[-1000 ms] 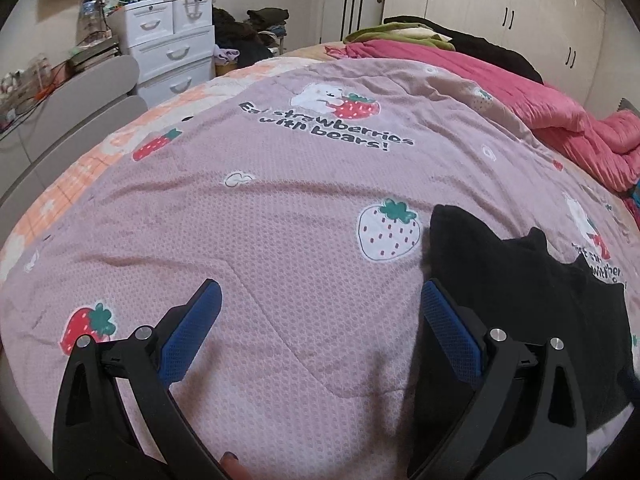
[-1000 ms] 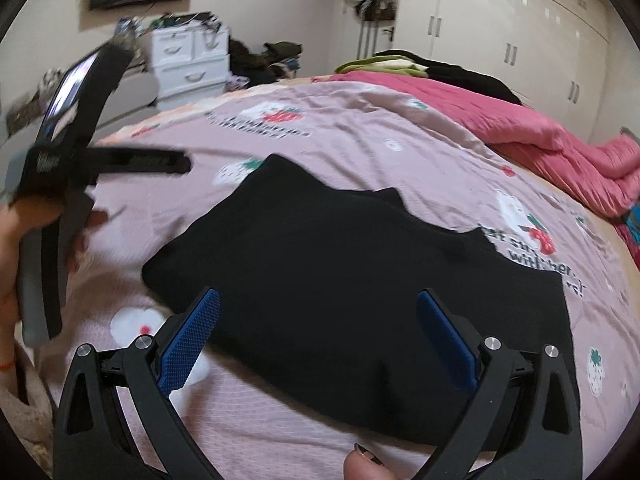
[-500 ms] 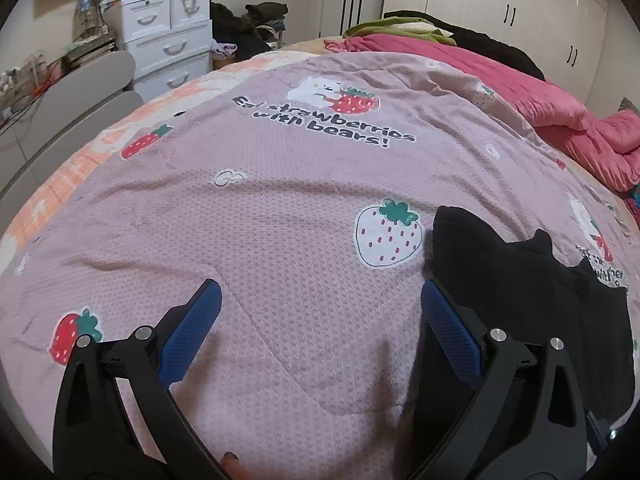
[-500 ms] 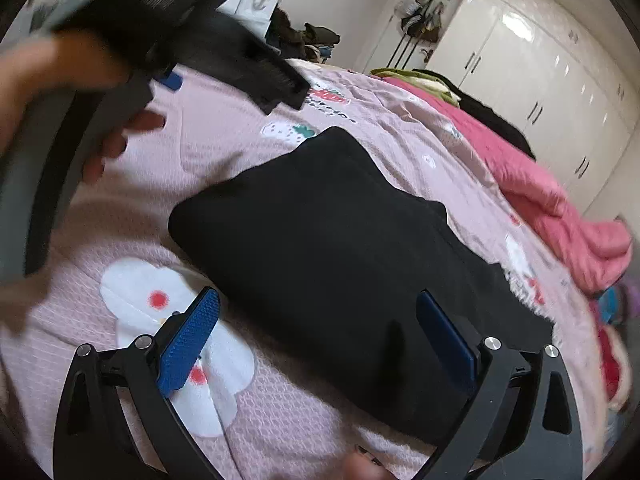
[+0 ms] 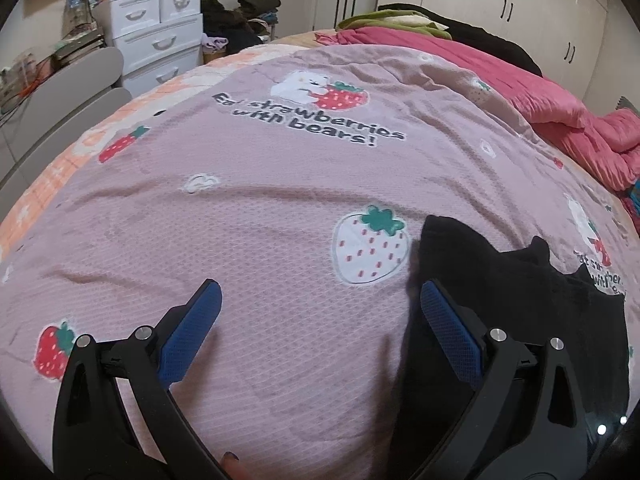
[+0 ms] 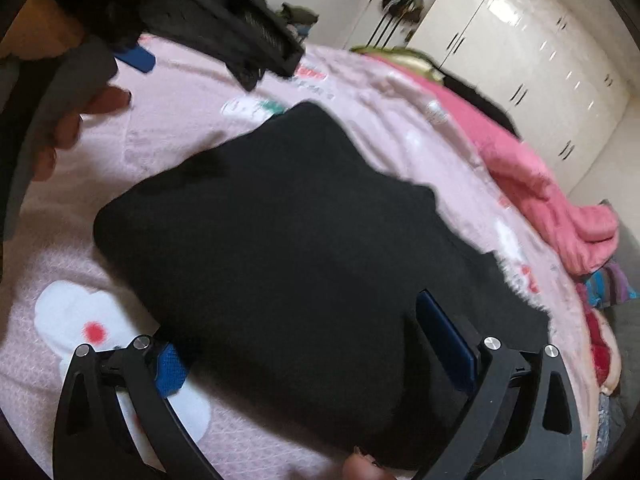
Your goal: Fold small clothes
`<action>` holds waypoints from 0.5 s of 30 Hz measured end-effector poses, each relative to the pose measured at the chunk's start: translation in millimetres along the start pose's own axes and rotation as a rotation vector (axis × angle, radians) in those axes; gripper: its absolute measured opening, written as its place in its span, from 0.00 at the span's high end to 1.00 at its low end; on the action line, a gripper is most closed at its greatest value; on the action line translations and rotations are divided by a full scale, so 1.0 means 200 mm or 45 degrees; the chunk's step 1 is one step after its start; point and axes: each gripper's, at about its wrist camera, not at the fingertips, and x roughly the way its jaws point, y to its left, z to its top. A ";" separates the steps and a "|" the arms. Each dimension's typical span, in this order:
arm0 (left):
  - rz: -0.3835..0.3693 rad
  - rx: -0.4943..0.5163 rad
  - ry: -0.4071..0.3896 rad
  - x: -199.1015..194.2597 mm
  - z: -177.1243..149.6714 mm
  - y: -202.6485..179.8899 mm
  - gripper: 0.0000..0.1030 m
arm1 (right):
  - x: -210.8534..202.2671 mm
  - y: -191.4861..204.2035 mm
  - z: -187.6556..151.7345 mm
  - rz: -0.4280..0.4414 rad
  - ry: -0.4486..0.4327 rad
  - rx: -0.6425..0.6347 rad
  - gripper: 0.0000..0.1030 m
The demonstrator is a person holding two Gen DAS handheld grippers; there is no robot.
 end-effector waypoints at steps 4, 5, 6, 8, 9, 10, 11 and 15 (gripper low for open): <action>-0.090 -0.013 0.034 0.04 0.01 -0.05 0.09 | -0.07 0.00 0.00 -0.002 -0.093 -0.019 0.31; -0.100 0.000 0.040 0.04 0.00 -0.07 0.09 | -0.08 0.00 0.00 0.004 -0.109 -0.022 0.34; -0.097 0.017 0.041 0.05 0.00 -0.09 0.09 | -0.09 0.00 -0.01 0.022 -0.126 -0.026 0.46; -0.090 0.041 0.047 0.06 -0.01 -0.12 0.09 | -0.12 -0.01 -0.01 0.066 -0.154 -0.030 0.69; -0.098 0.048 0.053 0.06 -0.01 -0.13 0.09 | -0.13 -0.01 -0.01 0.066 -0.163 -0.033 0.77; -0.108 0.047 0.058 0.07 -0.01 -0.14 0.09 | -0.13 -0.01 -0.01 0.062 -0.168 -0.027 0.79; -0.118 0.046 0.064 0.07 -0.01 -0.14 0.09 | -0.13 -0.02 -0.01 0.070 -0.167 -0.024 0.80; -0.142 0.057 0.090 0.10 -0.02 -0.17 0.09 | -0.14 -0.03 -0.02 0.072 -0.182 -0.002 0.82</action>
